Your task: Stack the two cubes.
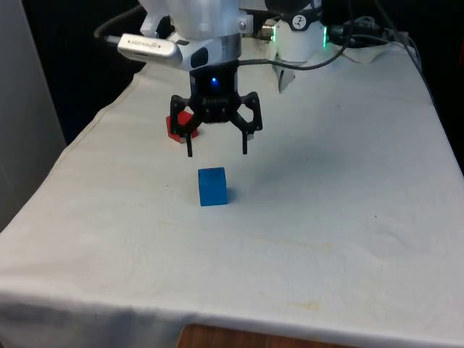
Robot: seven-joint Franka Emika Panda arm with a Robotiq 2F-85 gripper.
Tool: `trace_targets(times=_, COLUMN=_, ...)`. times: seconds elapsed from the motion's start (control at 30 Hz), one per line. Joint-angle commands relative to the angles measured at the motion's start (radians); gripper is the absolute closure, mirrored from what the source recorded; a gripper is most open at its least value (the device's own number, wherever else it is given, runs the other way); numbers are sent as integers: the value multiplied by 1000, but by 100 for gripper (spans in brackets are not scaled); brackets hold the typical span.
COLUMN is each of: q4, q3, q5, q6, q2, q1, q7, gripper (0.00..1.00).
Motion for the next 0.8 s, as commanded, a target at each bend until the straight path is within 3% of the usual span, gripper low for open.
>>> trace_targets(times=0.0, q4=0, q3=9, q5=12, q6=17, q2=7, q1=-9, q7=-17, gripper=0)
trace_targets(times=0.03, q4=0, q3=9, q5=15, q6=20, q2=11, q1=-10, q7=-23, gripper=0)
trace_targets(times=0.07, q4=0, q3=0, q5=8, q6=9, q2=8, q1=-1, q7=-13, gripper=0)
trace_targets(times=0.1, q4=0, q3=8, q5=20, q6=24, q2=15, q1=-10, q7=-29, gripper=0)
trace_targets(times=0.37, q4=3, q3=4, q5=53, q6=46, q2=50, q1=-14, q7=-70, gripper=0)
trace_targets(times=0.4, q4=0, q3=-6, q5=46, q6=38, q2=47, q1=-6, q7=-62, gripper=0)
trace_targets(times=0.43, q4=4, q3=2, q5=61, q6=50, q2=57, q1=-14, q7=-78, gripper=0)
trace_targets(times=0.7, q4=10, q3=-2, q5=83, q6=71, q2=88, q1=-19, q7=-107, gripper=0)
trace_targets(times=0.73, q4=3, q3=-10, q5=75, q6=66, q2=82, q1=-10, q7=-97, gripper=0)
trace_targets(times=0.77, q4=12, q3=-2, q5=83, q6=74, q2=91, q1=-19, q7=-109, gripper=0)
